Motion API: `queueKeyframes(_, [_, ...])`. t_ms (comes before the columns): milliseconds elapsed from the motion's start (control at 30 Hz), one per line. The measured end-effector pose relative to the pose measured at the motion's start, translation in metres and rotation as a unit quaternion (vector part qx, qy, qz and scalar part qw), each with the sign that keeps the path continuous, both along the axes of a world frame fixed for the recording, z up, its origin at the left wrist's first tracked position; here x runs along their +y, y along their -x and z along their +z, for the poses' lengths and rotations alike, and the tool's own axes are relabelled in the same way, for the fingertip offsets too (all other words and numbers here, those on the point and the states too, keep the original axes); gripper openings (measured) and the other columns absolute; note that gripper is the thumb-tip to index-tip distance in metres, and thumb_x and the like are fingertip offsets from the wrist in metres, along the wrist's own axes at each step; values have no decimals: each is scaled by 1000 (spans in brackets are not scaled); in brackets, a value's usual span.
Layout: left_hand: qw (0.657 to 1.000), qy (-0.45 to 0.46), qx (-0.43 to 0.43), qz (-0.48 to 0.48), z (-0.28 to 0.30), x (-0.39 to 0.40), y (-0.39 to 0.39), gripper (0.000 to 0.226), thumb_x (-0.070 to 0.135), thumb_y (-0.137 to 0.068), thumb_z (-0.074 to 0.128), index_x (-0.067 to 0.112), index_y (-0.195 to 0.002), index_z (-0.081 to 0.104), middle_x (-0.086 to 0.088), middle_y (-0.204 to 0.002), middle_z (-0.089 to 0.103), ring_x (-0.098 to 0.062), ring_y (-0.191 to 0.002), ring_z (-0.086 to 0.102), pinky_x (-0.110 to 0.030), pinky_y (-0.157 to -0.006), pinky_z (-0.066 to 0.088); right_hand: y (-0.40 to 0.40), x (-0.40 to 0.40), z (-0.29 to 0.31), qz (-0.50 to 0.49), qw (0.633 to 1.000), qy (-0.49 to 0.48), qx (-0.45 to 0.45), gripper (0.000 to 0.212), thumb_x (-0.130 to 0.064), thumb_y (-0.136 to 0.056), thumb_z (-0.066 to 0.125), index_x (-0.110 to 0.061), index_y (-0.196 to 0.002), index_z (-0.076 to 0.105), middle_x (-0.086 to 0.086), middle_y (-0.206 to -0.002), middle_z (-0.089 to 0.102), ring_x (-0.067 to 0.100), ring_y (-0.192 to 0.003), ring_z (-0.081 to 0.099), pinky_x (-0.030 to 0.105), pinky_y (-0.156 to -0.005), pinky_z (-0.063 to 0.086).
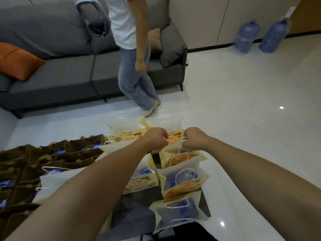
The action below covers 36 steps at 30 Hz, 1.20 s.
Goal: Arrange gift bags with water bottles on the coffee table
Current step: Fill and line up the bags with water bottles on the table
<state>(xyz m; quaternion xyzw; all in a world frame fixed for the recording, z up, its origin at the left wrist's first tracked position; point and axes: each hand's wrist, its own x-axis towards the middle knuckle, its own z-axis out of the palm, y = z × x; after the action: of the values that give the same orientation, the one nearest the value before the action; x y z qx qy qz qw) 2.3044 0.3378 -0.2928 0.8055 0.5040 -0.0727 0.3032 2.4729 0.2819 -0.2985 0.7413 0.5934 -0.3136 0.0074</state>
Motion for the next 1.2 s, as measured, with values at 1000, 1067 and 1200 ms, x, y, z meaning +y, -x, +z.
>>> queueKeyframes(1000, [998,15,-54,-37,-14,-33,4,40,7,-89,51,20,-122,70,-1,-133,63,-20,-124,55,-31,-101,46,17,-57,6,12,997,16,72,4,-16,-85,76,-16,-84,73,-15,-67,55,0,-63,52,11,-49,32])
queueKeyframes(1067, [996,-1,-69,-53,-5,-34,0,36,11,-93,52,20,-121,71,1,-128,66,-19,-120,57,-28,-96,46,18,-57,27,-16,995,-21,96,5,-15,-85,75,-17,-80,74,-14,-68,58,3,-65,54,14,-53,35])
queueKeyframes(1200, [994,-23,-84,-64,13,-37,-7,33,22,-99,48,19,-121,71,0,-121,68,-20,-108,60,-33,-90,50,18,-57,71,-54,991,-69,100,3,-19,-86,76,-18,-83,77,-11,-68,61,6,-62,54,18,-52,39])
